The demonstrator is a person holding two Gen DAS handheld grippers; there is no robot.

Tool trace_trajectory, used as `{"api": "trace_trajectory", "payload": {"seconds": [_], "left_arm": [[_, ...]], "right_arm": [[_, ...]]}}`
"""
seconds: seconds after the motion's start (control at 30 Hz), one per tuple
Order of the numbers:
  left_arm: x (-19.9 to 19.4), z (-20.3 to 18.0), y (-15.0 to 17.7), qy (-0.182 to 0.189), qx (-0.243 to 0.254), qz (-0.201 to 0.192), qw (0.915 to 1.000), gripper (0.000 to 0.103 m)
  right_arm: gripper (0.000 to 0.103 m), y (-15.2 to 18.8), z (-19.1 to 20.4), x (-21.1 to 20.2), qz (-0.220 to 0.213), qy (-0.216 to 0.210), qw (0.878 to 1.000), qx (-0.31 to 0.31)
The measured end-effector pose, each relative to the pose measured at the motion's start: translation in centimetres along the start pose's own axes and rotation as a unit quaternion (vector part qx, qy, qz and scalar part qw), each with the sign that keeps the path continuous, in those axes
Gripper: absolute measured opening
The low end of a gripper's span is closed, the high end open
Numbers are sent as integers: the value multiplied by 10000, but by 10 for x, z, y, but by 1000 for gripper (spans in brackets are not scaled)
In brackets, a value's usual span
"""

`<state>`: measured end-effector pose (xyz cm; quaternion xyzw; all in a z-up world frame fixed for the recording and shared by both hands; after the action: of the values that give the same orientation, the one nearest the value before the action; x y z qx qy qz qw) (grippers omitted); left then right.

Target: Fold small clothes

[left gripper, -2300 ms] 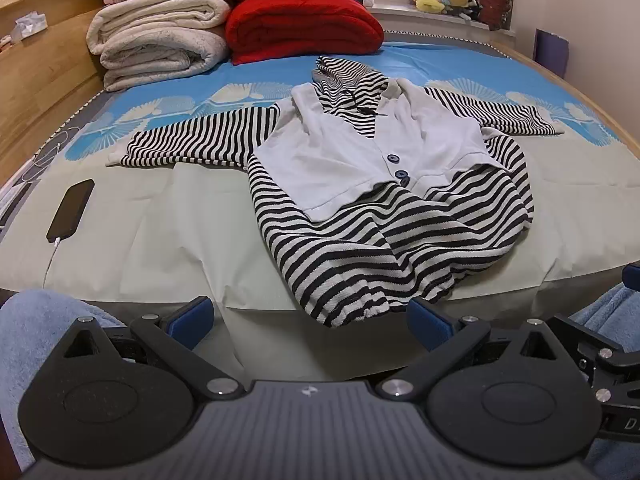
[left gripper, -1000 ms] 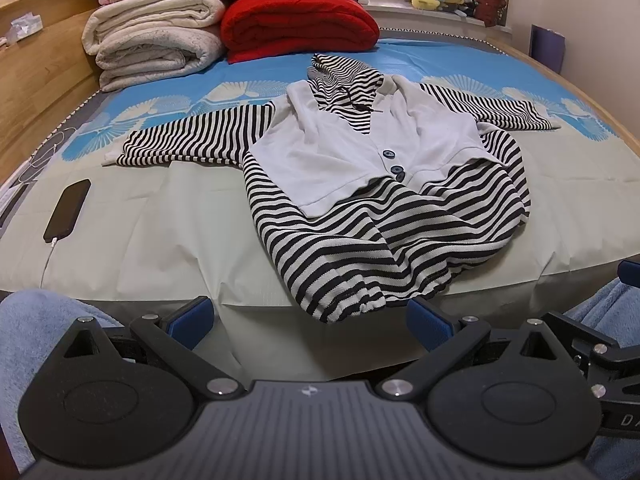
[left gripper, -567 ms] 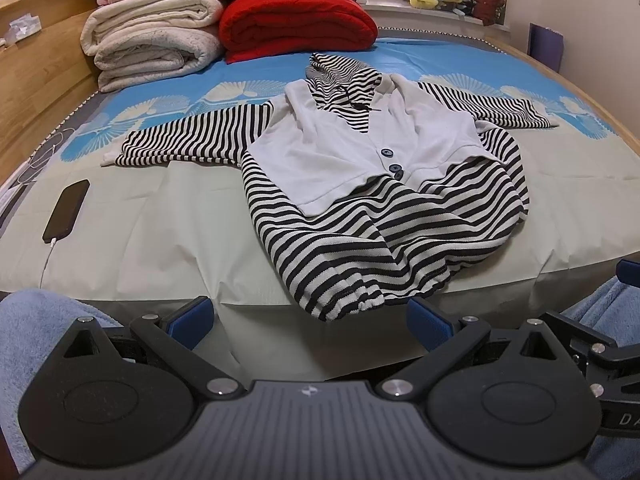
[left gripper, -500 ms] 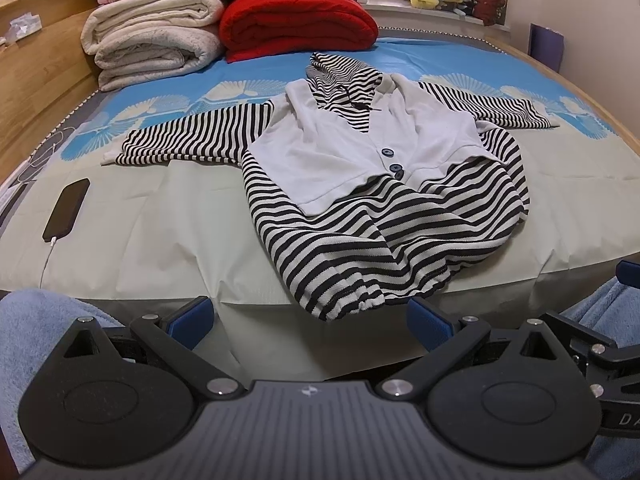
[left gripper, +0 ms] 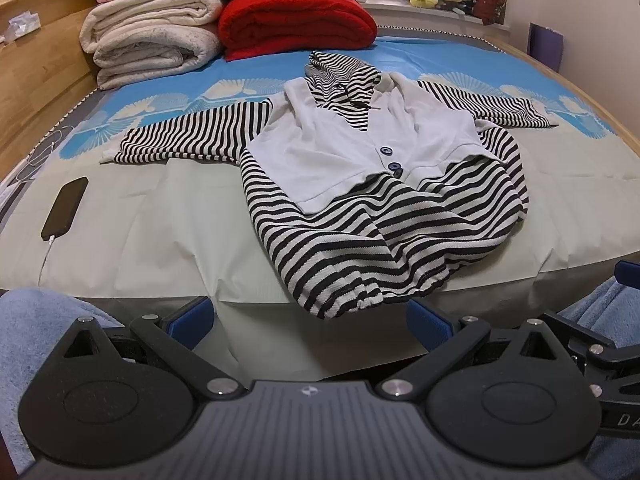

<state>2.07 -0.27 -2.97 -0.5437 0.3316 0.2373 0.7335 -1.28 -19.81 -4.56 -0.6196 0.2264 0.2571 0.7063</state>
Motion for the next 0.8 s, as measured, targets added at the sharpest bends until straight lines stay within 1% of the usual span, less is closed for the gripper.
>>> {"api": "trace_trajectory", "payload": {"seconds": [0.17,0.27,0.37,0.47,0.57,0.67,0.73,0.8], "left_arm": [[2,1,-1,23,20,11,10000,102],[6,8,-8,-13,44,-76,10000,102],[9,22,-24,-212,102,-320,9992,102],[20,42,-50,-591,221,-634,9960,102],[47,68,-82,-1023,262,-832,9909,103],[88,94,-119,-1413,381,-1053,9836,103],[124,109,-145,-1522,583,-1151,9799,103],[170,118,-171,-1475,897,-1068,9792,103]], "right_arm": [[102,1,-2,3,41,-13,10000,42],[102,-4,-9,9,40,38,9999,153],[102,-17,-22,19,-35,166,9994,291],[102,-37,-40,32,-140,317,9984,450],[102,-63,-59,52,-249,428,9969,611],[102,-94,-77,81,-361,570,9948,759],[102,-114,-87,106,-386,650,9938,810],[102,-132,-98,136,-400,740,9922,919]]}}
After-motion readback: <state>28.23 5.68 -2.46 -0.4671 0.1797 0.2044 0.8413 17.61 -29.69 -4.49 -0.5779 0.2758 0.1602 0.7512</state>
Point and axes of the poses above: each gripper's, at about its wrist camera, not at the fingertips, and x roughly the way its jaws point, z to its left, y to its underside, the point moved 3 cm from there along x, roughly the way its jaws point, and after that the axes turned 9 degrees about x, right-handed, at the moved point
